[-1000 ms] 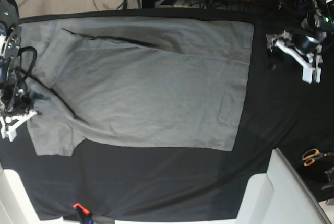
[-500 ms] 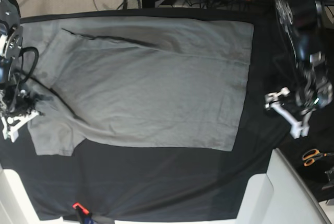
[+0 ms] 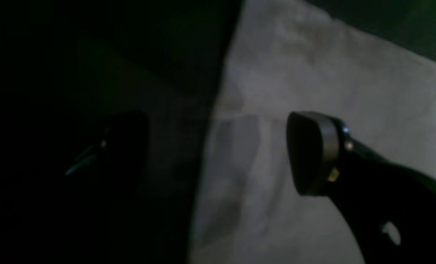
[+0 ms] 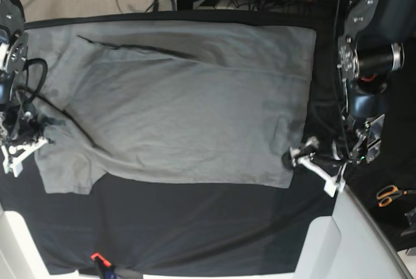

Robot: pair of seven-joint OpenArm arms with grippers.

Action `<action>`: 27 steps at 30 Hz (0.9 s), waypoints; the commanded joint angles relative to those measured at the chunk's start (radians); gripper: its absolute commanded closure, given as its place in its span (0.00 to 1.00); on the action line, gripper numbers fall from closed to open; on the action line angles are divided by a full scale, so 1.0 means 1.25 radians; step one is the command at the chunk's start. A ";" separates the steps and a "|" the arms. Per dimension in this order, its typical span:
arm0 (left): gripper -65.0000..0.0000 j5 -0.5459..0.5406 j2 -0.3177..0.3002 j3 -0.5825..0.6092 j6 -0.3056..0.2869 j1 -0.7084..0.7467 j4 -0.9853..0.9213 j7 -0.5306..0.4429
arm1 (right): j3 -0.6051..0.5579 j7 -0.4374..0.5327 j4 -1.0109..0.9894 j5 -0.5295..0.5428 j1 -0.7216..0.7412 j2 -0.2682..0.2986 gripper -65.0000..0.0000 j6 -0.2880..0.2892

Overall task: Fold the T-shirt properly
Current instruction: 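Move the left gripper along the shirt and grasp the opposite side edge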

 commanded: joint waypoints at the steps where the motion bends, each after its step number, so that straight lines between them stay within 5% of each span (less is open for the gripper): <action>1: 0.12 0.001 -0.002 0.000 -0.002 -0.022 -0.006 0.008 | 0.001 0.009 0.012 0.005 0.023 0.016 1.00 -0.001; 27: 0.13 -0.006 0.046 0.053 -0.001 0.079 -0.005 0.009 | 0.001 0.009 0.012 0.005 0.023 0.014 1.00 -0.001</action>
